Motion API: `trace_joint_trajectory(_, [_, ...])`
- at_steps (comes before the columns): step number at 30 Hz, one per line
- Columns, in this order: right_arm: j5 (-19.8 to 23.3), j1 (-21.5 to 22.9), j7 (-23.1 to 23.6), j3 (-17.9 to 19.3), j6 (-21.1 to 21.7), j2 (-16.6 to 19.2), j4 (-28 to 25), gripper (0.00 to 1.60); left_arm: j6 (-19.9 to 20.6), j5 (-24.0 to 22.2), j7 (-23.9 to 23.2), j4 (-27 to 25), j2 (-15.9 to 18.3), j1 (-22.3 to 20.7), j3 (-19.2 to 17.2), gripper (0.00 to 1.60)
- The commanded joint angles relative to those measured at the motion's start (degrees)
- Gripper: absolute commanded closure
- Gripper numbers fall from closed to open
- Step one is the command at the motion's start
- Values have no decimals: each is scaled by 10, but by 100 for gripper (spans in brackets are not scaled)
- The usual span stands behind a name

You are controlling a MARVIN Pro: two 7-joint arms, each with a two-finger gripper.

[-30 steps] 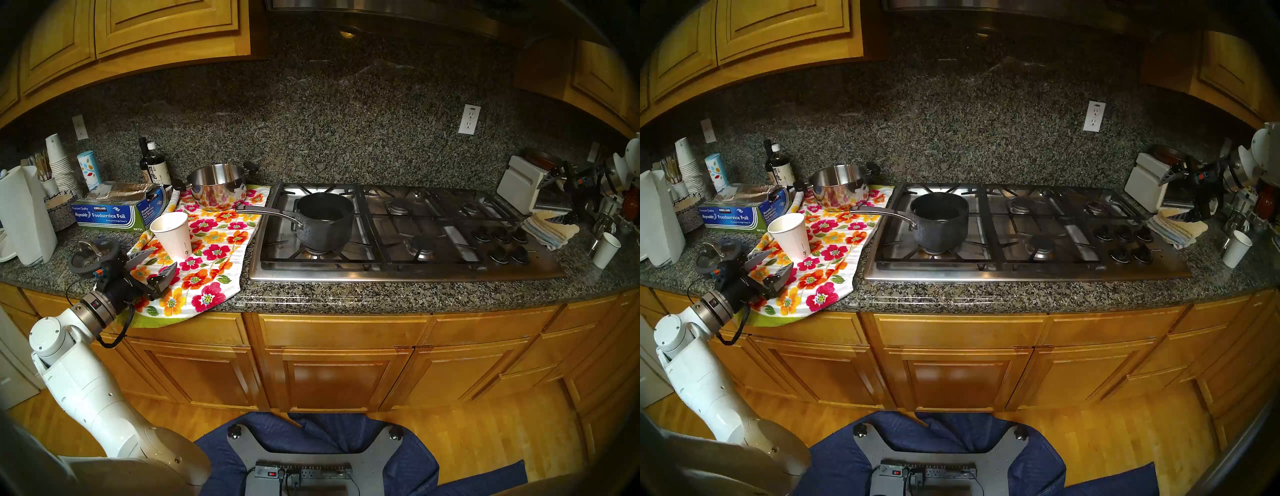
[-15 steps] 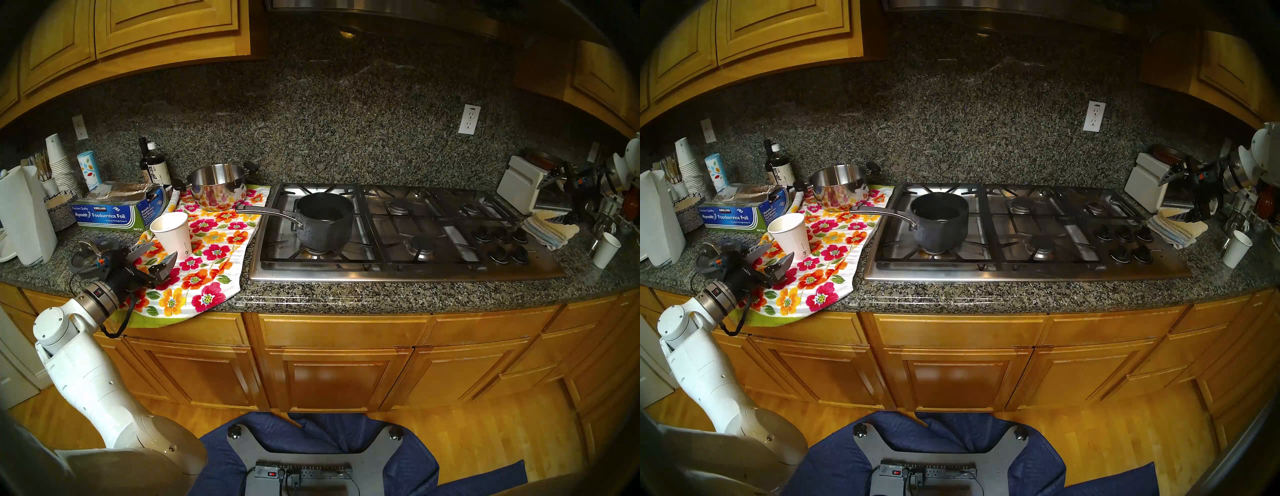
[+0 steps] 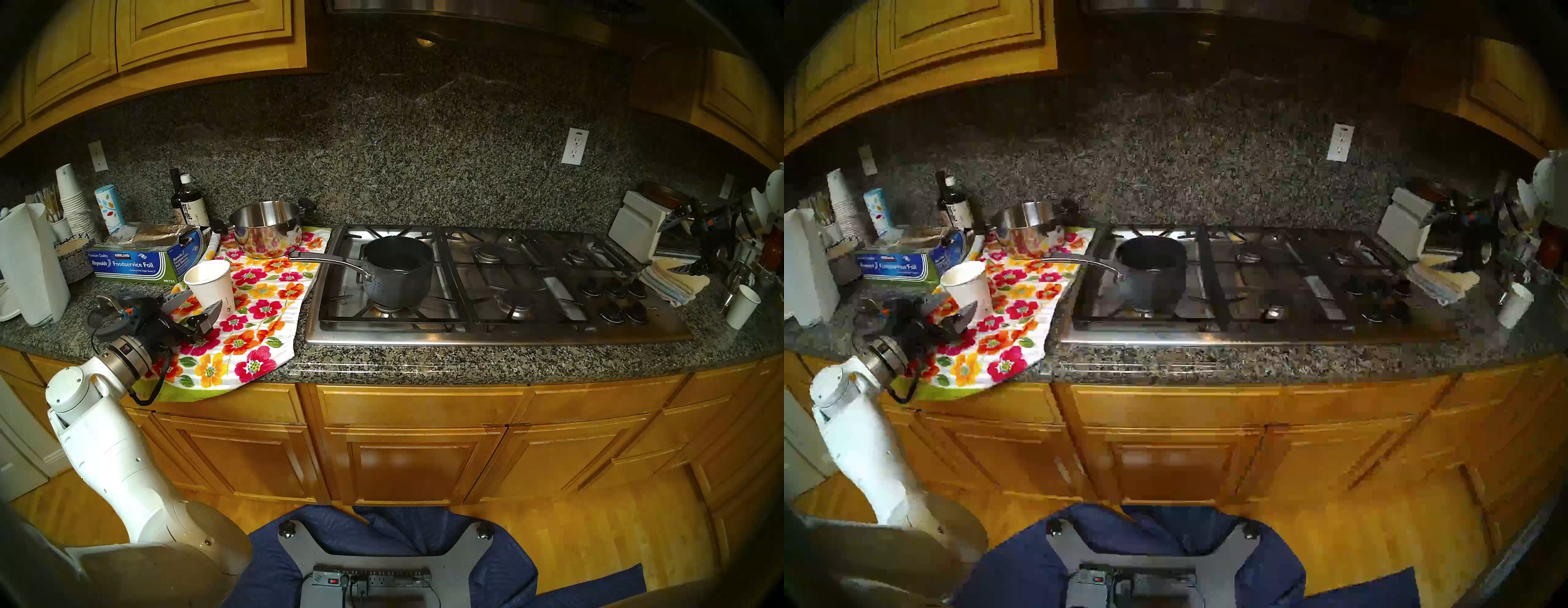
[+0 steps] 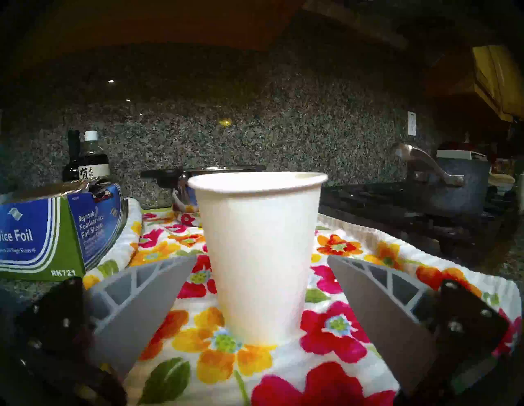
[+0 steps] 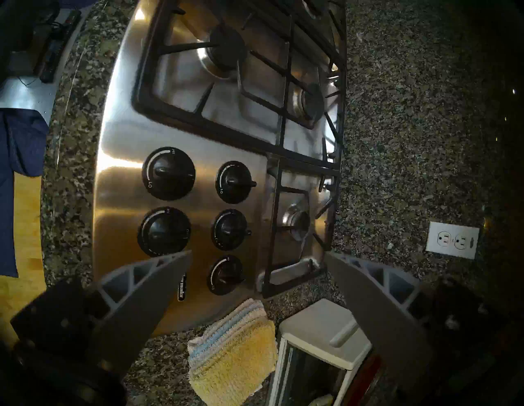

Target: Pick up the water cup, pour water into the pot, turn on the stove

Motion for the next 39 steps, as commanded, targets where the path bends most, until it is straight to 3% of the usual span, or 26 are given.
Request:
trace_joint_trajectory(1, [2,15,-4,4,-1,-5,11,0,-23,-12,3,-6,3,-23,9,0])
trace_joint_trajectory(16, [2,15,-4,4,-1,-5,11,0,-58,-13,22,9,6,-31,16,0])
trace_joint_trajectory(39, [2,15,-4,4,-1,-5,11,0,-68,-10,37,47,17,-47,30,0])
